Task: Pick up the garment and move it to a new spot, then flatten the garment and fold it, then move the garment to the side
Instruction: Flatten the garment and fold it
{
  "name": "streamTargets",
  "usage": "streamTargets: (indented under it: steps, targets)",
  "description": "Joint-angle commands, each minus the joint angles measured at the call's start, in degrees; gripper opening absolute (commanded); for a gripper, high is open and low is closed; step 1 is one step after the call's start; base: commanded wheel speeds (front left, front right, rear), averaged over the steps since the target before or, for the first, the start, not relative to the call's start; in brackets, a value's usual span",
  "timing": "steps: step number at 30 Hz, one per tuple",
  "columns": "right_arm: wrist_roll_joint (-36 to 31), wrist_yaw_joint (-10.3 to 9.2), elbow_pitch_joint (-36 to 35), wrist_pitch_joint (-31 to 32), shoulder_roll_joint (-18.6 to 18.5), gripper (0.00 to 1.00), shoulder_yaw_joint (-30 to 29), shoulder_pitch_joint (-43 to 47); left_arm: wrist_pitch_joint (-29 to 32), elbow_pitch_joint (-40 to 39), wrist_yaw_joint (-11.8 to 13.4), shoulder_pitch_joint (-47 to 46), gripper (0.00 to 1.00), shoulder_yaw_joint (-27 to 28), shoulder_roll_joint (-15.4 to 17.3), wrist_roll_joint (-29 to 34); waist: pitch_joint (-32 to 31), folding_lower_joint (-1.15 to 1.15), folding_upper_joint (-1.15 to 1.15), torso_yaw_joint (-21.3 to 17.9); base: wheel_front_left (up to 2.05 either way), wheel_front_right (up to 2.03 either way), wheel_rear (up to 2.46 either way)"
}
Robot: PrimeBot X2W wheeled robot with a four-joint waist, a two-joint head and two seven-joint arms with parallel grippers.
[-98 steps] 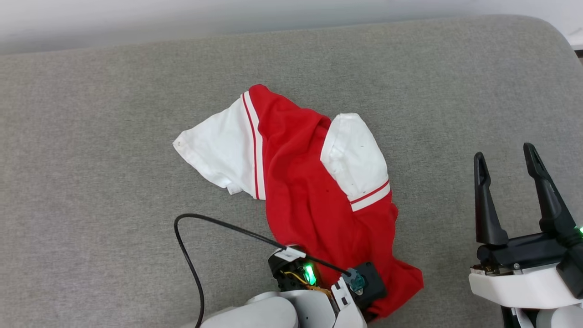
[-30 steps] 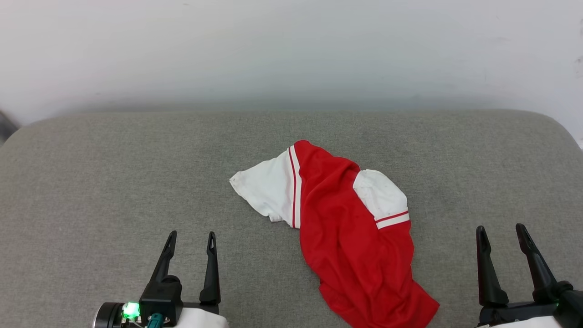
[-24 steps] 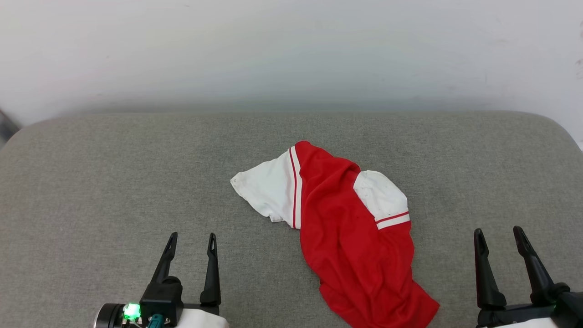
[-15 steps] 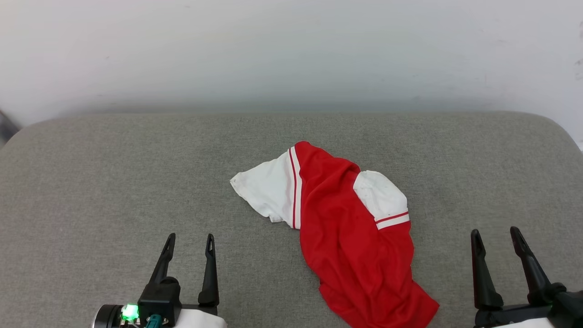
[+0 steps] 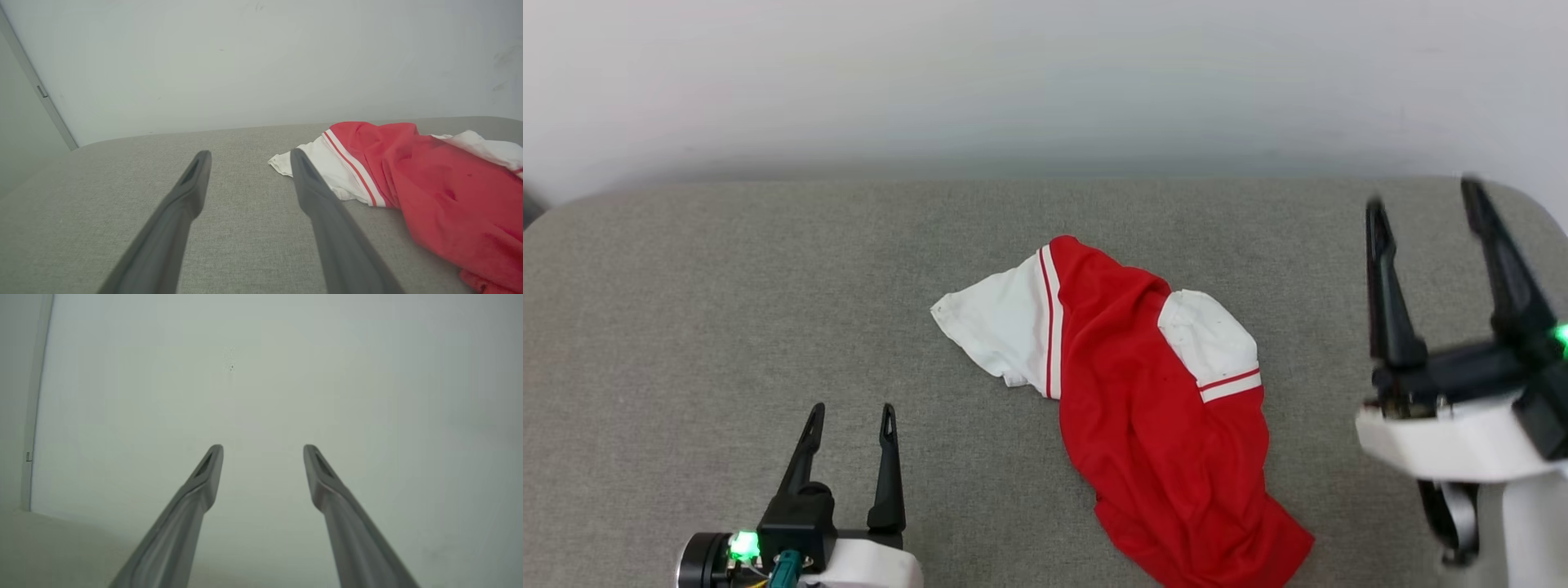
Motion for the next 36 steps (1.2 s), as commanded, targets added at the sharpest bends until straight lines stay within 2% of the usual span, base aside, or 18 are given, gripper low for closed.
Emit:
streamTargets:
  steps: [1, 5, 10, 13, 17, 21, 27, 32, 36]
  targets:
    - [-0.44, -0.04, -0.36, -0.12, -0.86, 1.0, 0.28, -2.38, -0.15, -0.2, -0.28, -0.89, 1.0, 0.3, -0.08, 0.45, 0.68, 0.0, 0.0, -0.15, 0.0, 0.0, 0.0]
    - [-0.6, -0.04, 1.86, -0.11, -3.53, 1.0, 2.65, -11.38, -0.15, -0.52, -0.35, -1.92, 1.0, 0.95, -0.17, 0.52, 2.24, 0.0, 0.0, -0.47, 0.0, 0.0, 0.0]
    - [3.26, -0.04, 12.52, 1.3, -8.99, 1.0, 7.89, -21.89, -0.15, -0.96, -0.59, -2.86, 1.0, 1.53, -0.33, 0.51, 4.1, 0.0, 0.0, -0.52, 0.0, 0.0, 0.0]
    - [8.34, -0.04, 18.53, 8.87, -13.49, 1.0, 14.54, -28.14, -0.15, -1.2, -0.57, -3.05, 1.0, 1.74, -0.47, 0.52, 5.06, 0.0, 0.0, -0.41, 0.0, 0.0, 0.0]
    - [16.37, -0.04, 21.66, 21.64, -20.68, 1.0, 25.08, -34.65, -0.15, -1.54, -0.72, -3.88, 1.0, 1.83, -0.64, 0.35, 6.69, 0.0, 0.0, 0.14, 0.0, 0.0, 0.0]
    - [25.91, -0.04, 22.22, 35.22, -27.42, 1.0, 36.1, -40.56, -0.15, -1.91, -0.81, -4.98, 1.0, 1.8, -0.79, 0.3, 8.67, 0.0, 0.0, 0.71, 0.0, 0.0, 0.0]
    - [39.51, -0.04, 21.48, 54.52, -34.19, 1.0, 49.87, -48.15, -0.15, -2.53, -1.22, -7.45, 1.0, 1.27, -0.98, 0.2, 12.53, 0.0, 0.0, 2.21, 0.0, 0.0, 0.0]
    - [43.91, -0.04, 22.42, 61.7, -36.49, 1.0, 58.58, -54.07, -0.15, -2.82, -1.61, -9.92, 1.0, 0.37, -1.08, 0.03, 16.49, 0.0, 0.0, 4.0, 0.0, 0.0, 0.0]
    - [45.8, -0.04, 24.98, 62.32, -35.87, 1.0, 63.53, -56.73, -0.15, -2.95, -1.53, -11.83, 1.0, -0.4, -1.17, -0.44, 19.41, 0.0, 0.0, 5.48, 0.0, 0.0, 0.0]
